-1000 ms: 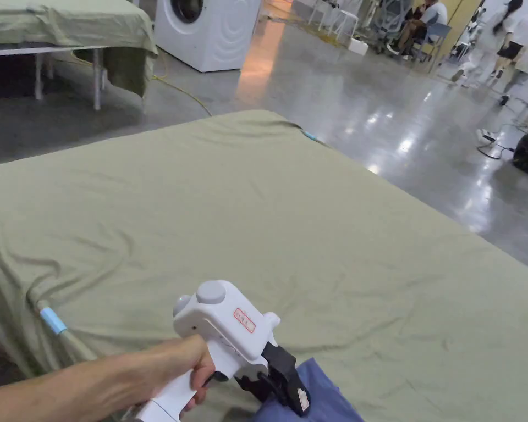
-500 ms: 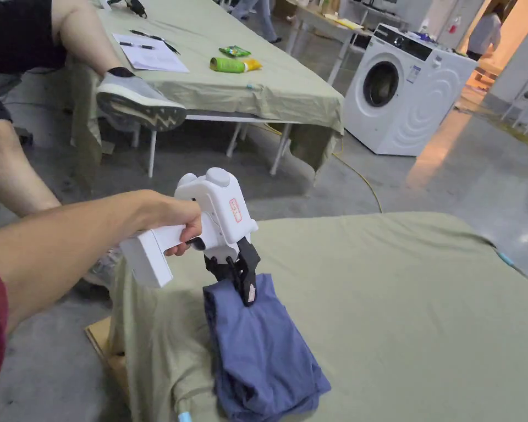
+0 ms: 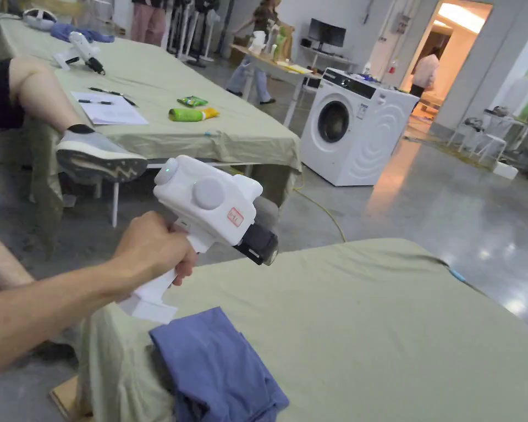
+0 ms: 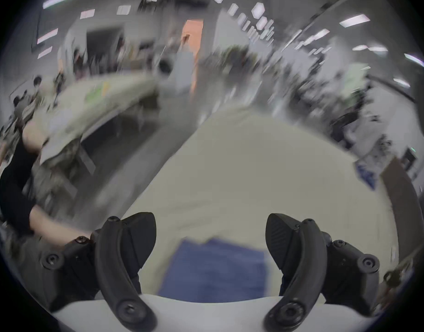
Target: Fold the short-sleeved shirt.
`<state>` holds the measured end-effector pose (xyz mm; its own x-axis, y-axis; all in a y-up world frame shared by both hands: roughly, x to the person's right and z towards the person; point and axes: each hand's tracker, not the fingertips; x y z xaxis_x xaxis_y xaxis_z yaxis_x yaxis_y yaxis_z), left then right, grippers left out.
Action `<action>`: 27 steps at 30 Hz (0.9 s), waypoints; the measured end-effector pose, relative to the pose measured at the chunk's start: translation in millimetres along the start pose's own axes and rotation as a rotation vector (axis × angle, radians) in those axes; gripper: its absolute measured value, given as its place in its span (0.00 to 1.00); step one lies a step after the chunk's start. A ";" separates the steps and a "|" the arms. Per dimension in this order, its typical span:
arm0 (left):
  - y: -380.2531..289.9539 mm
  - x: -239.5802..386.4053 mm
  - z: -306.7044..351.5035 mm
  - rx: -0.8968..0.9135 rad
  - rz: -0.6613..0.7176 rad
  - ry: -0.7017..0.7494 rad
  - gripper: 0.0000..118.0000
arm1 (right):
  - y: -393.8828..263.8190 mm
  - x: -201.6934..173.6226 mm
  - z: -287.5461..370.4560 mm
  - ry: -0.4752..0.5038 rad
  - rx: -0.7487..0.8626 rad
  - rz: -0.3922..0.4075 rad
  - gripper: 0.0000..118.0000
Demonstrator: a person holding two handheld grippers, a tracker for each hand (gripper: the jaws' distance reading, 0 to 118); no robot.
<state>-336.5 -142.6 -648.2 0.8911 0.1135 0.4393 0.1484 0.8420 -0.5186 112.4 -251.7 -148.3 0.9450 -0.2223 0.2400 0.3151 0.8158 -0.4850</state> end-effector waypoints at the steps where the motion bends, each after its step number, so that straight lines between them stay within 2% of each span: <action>1: -4.6 32.2 26.2 0.120 -0.041 -0.074 0.88 | 3.5 5.3 11.7 -0.025 0.043 0.017 0.04; 4: -46.1 123.8 97.4 0.405 -0.062 -0.222 0.86 | 13.3 19.2 48.2 -0.119 0.171 0.046 0.04; 6: -76.9 177.7 131.6 0.483 -0.058 -0.367 0.77 | 20.2 32.6 72.7 -0.198 0.223 0.036 0.04; 7: -91.1 201.1 142.4 0.502 -0.056 -0.407 0.61 | 21.0 39.7 85.8 -0.223 0.259 0.032 0.04; 8: -108.1 226.5 152.7 0.500 -0.037 -0.431 0.36 | 21.6 46.8 98.0 -0.244 0.290 0.034 0.04; 9: -124.4 247.1 161.8 0.514 -0.032 -0.486 0.00 | 22.8 55.4 109.6 -0.288 0.303 0.050 0.04; 10: -139.5 263.9 168.4 0.550 -0.047 -0.514 0.00 | 23.1 60.1 119.9 -0.328 0.324 0.081 0.04; 11: -160.2 282.3 182.0 0.593 -0.038 -0.464 0.00 | 23.1 65.3 132.5 -0.371 0.356 0.112 0.04; 13: -172.7 308.9 184.1 0.444 -0.058 -0.484 0.00 | 21.9 72.6 153.7 -0.455 0.411 0.140 0.04; 15: -192.3 327.2 191.4 0.486 -0.108 -0.389 0.00 | 16.7 84.4 168.9 -0.447 0.449 0.096 0.04; 17: -190.2 334.3 186.3 0.397 -0.110 -0.428 0.00 | 9.6 94.9 177.2 -0.426 0.453 0.066 0.04; 19: -198.0 340.3 194.2 0.432 -0.147 -0.355 0.00 | 2.1 101.5 181.2 -0.453 0.452 0.051 0.04; 21: -194.5 340.3 191.8 0.433 -0.174 -0.307 0.00 | -3.6 107.4 182.6 -0.450 0.449 0.045 0.04; 27: -200.1 340.2 186.5 0.393 -0.165 -0.285 0.00 | -5.2 117.4 181.4 -0.472 0.441 0.040 0.04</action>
<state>-143.1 -174.2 -258.2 0.7093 0.0555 0.7027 0.0557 0.9894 -0.1345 205.7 -185.2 34.9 0.7835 -0.0107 0.6213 0.1200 0.9836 -0.1344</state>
